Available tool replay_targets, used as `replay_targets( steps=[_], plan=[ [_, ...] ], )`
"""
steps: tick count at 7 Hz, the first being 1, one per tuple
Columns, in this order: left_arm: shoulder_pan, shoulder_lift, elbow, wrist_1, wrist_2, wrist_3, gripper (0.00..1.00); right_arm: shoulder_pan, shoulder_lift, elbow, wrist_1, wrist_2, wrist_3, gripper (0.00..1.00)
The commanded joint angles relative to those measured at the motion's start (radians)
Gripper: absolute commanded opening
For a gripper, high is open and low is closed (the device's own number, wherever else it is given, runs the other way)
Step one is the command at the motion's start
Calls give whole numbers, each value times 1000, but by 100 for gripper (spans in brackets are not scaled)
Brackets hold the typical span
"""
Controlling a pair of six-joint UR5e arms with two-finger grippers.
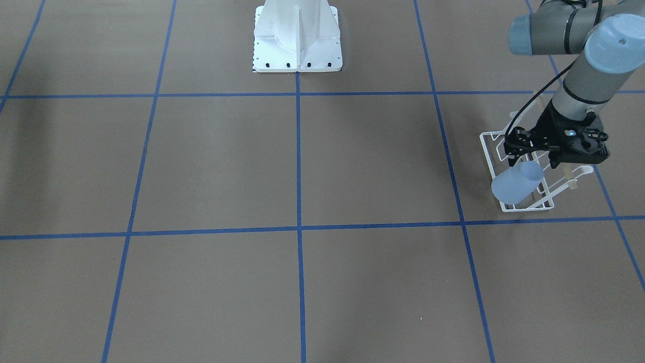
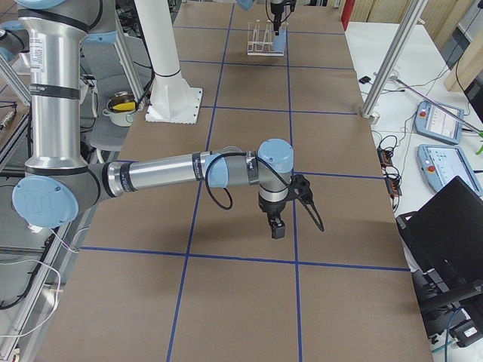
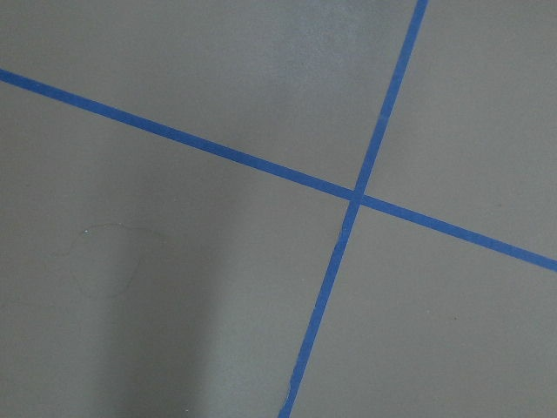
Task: Hang cup on cup holder
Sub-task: 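Lower the cup onto a hook of the rack with the left gripper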
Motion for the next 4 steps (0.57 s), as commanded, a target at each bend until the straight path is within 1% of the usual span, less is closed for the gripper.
replay_targets(
  steps=[1,2,3,4],
  plan=[
    [-108,-14,-34,99,-68,162,99,0,-9,-8,0,-11,-3,100],
    [-197,-14,-47,171,-114,292,99,0,-11,-13,0,-52,-3,100],
    [-268,3,-41,204,-121,426,99,0,-15,-14,-1,-72,-5,100],
    [-358,30,-18,227,-124,548,99,6,-28,-21,0,-69,-5,100]
  ],
)
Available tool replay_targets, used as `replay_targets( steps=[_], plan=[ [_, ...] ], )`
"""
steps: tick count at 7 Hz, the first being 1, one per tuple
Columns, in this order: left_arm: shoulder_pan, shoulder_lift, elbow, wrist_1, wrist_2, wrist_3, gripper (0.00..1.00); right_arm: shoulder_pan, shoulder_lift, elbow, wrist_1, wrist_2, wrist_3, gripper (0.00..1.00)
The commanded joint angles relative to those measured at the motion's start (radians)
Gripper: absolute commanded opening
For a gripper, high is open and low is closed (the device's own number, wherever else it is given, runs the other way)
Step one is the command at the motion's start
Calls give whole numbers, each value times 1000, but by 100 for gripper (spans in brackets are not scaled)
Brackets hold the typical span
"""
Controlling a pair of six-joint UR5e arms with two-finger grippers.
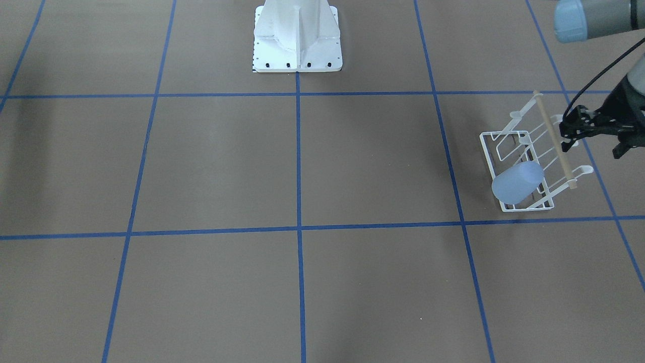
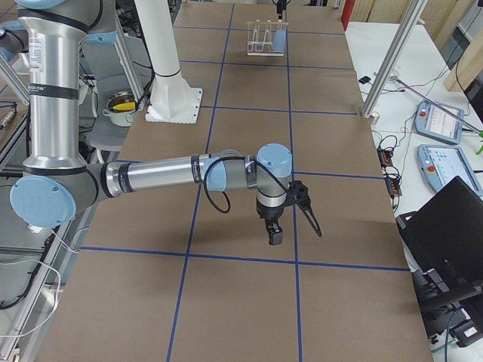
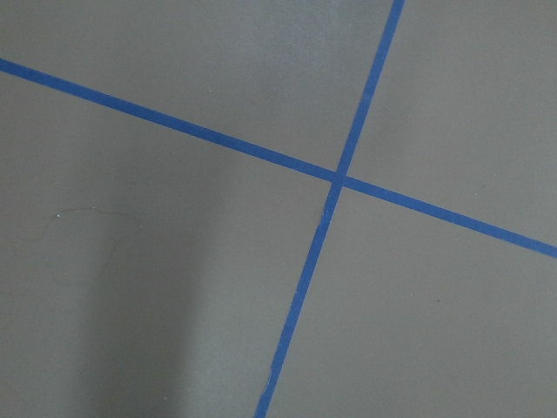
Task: Hang cup on cup holder
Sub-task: 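Open the left gripper and lift it away from the hung cup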
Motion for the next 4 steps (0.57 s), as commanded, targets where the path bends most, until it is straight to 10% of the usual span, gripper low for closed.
replay_targets(
  steps=[1,4],
  plan=[
    [-196,70,74,27,-59,196,99,12,-7,-4,-1,5,1,100],
    [-332,170,160,-53,-77,352,99,12,39,3,-8,3,96,100]
  ],
)
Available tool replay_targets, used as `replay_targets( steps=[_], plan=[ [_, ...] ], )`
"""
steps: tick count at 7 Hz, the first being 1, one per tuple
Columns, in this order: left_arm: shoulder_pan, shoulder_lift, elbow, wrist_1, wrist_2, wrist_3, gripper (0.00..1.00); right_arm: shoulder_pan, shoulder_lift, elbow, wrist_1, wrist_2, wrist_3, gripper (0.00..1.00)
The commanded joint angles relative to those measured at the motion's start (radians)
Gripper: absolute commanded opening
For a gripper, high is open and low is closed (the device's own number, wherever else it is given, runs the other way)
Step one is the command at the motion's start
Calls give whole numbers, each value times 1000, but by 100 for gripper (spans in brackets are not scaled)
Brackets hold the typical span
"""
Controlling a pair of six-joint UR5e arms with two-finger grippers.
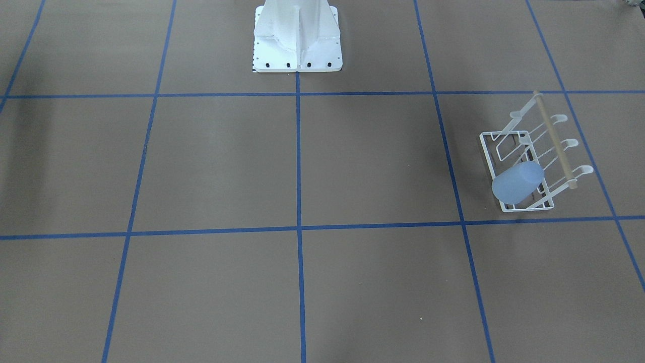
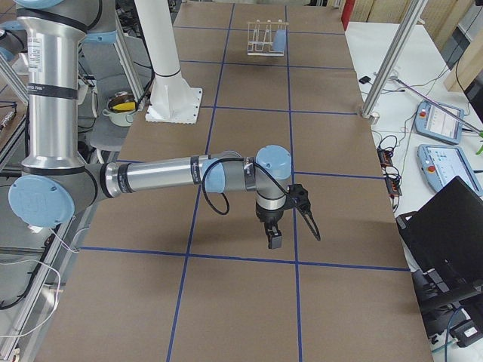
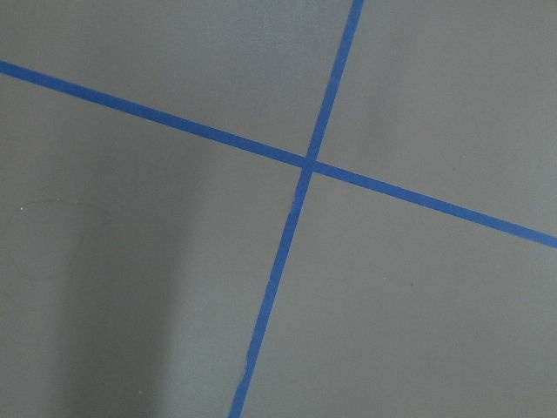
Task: Hang cup on cup holder
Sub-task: 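Open the left gripper and lift it away from the hung cup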
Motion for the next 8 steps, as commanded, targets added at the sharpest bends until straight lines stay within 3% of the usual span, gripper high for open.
replay_targets(
  steps=[1,2,8],
  plan=[
    [-47,91,9,-47,-33,45,99,1,39,0,-21,12,61,100],
    [-50,136,-12,-65,-106,38,99,1,41,4,-21,50,61,100],
    [-47,147,-60,-68,-113,44,99,1,28,-2,-11,55,54,100]
  ],
)
